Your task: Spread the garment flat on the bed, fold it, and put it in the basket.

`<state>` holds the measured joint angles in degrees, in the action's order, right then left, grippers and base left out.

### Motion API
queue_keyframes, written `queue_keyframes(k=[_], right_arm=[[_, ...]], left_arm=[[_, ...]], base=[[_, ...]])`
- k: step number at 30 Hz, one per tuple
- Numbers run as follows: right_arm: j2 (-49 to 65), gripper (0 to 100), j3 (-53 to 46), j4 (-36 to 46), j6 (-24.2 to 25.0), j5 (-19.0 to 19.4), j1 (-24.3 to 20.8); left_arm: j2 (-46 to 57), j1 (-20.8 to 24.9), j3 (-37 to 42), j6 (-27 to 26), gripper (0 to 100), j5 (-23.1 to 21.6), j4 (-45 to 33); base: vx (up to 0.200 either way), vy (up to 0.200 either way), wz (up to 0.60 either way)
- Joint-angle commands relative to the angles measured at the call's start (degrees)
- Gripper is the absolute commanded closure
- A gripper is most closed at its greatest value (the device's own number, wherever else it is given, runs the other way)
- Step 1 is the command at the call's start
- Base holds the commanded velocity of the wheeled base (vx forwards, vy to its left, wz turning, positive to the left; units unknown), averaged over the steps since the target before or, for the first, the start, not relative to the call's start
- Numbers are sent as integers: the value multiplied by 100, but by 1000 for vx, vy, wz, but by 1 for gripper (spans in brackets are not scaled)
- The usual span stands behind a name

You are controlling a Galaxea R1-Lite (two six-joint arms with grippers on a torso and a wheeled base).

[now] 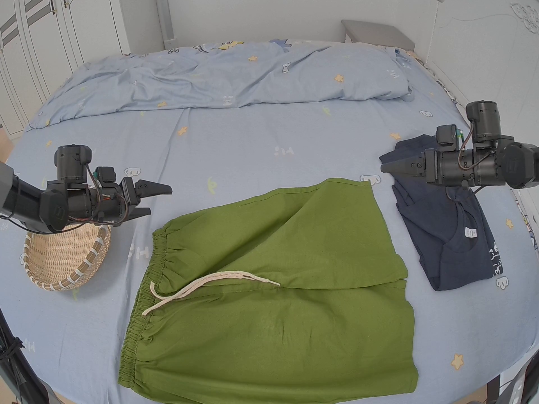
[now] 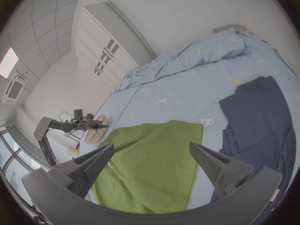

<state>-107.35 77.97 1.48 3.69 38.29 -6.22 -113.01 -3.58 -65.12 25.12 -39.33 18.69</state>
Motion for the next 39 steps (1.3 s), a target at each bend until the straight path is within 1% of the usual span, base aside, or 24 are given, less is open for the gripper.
queue_keyframes(k=[1, 3, 5, 9, 16, 27, 28, 33, 34, 39], right_arm=[[-489, 0, -36, -174, 0, 3, -81], [-489, 0, -54, -191, 0, 3, -73], [-489, 0, -45, -209, 9, 12, -55], [-489, 0, -36, -209, 9, 12, -37], [-497, 0, -36, -209, 17, 12, -37], [-576, 0, -1, -209, 17, 12, -29], [-585, 0, -1, -209, 26, 12, -29], [-603, 0, 8, -209, 26, 3, -37], [-620, 0, 8, -209, 26, 3, -37], [-620, 0, 8, -209, 26, 3, -37]], left_arm=[[-644, 77, -159, 1, 0, 153, -14], [-652, 60, -167, 1, 0, 285, -14], [-652, 33, -167, -8, 0, 320, -14], [-670, 51, -167, -16, 0, 320, -6], [-986, 86, -229, -43, 0, 338, -6], [-899, 86, -115, -69, 0, 329, -164], [-881, 86, -97, -104, 100, 329, -199], [-890, 86, -88, -324, 100, 320, -375], [-934, 86, -88, -491, 100, 320, -498], [-934, 86, -106, -614, 100, 320, -533]], base=[[0, 0, 0], [0, 0, 0], [0, 0, 0], [0, 0, 0], [0, 0, 0], [0, 0, 0], [0, 0, 0], [0, 0, 0], [0, 0, 0], [0, 0, 0]])
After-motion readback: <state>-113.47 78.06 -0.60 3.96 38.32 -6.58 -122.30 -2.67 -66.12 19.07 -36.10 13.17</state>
